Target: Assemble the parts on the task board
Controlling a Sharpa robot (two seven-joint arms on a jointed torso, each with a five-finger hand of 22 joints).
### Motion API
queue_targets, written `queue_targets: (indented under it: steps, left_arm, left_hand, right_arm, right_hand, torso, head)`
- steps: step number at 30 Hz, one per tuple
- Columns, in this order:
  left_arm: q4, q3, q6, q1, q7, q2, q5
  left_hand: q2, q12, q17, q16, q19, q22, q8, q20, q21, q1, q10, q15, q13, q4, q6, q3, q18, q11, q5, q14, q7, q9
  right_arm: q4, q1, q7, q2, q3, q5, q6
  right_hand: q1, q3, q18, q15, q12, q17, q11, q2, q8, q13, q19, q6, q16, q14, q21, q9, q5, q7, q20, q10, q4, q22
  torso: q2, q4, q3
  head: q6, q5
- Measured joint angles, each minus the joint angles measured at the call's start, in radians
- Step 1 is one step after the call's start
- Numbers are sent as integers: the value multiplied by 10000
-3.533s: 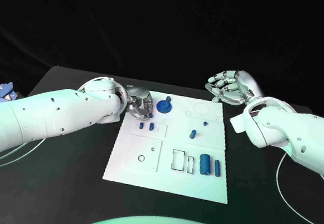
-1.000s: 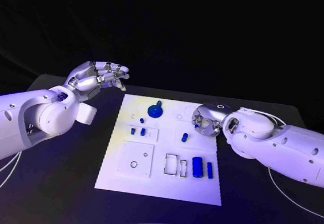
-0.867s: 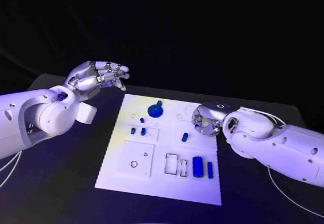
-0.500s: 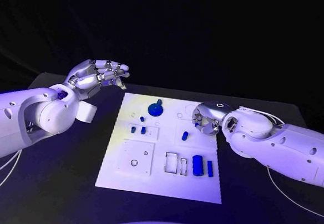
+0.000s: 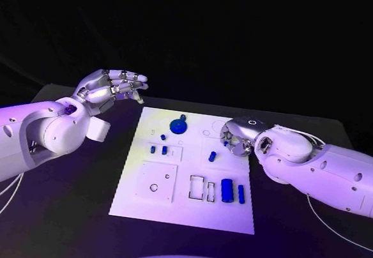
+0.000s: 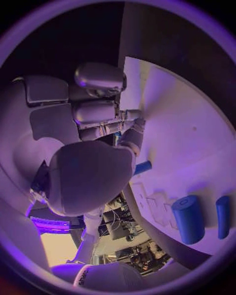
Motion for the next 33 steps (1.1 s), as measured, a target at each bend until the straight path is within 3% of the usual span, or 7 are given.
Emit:
queue_targets:
  steps: [11,15,19,22,33]
  left_arm:
    - [-16,-1,-5,0,-67,-4,2]
    - [-32,-1,-5,0,-77,-5,3]
    - [-44,-1,-5,0,-90,-15,4]
    - [-57,-2,-5,0,-100,-28,5]
    - [-98,-2,-4,-1,-129,-13,6]
  left_hand:
    - [0,-51,-18,0,0,23,-54,0,0,0,-36,0,-20,0,-71,0,0,35,0,0,71,-23]
    - [0,-50,-18,0,0,32,-54,0,37,0,-36,-1,-20,1,-71,0,1,35,0,-1,70,-22]
    - [0,-50,-18,0,0,32,-54,0,37,0,-36,-1,-20,1,-71,0,0,35,0,-1,71,-22]
    - [0,-50,-17,0,0,32,-54,0,37,0,-36,-1,-19,1,-71,0,0,35,0,-1,70,-22]
    - [0,-49,-28,0,0,41,-54,0,37,0,-70,34,-32,1,-71,0,0,70,0,34,70,-31]
  right_arm:
    - [252,3,-13,-160,22,-11,-700]
    - [409,30,-20,-261,55,3,-962]
    - [605,73,-35,-412,74,46,-1111]
    - [863,105,-58,-530,94,117,-1210]
    - [2125,87,-54,-483,103,450,-1573]
  right_hand:
    - [-219,-11,-118,1,-53,-12,52,100,-14,286,0,-4,76,0,137,146,-249,-1,0,55,-13,-2]
    - [-275,-47,-151,0,-105,-21,-105,44,25,312,-1,-5,76,0,137,152,-331,-2,0,253,22,-2]
    - [-315,-47,-152,1,-116,-21,-104,84,33,312,-1,-22,76,0,177,198,-378,-19,0,259,21,-3]
    - [-338,-75,-151,1,-116,-21,-229,88,33,317,-1,-30,75,0,178,198,-414,-26,0,417,49,-3]
    - [-379,-76,-152,1,-115,-25,-258,46,29,336,34,-16,115,0,226,199,-434,-13,36,502,48,5]
  torso:
    - [5,-15,-4]
    - [2,-14,-6]
    - [1,-15,-12]
    - [0,-16,-12]
    - [1,3,-7]
  head:
    - [35,30]
    - [47,22]
    - [70,7]
    - [85,2]
    - [128,206]
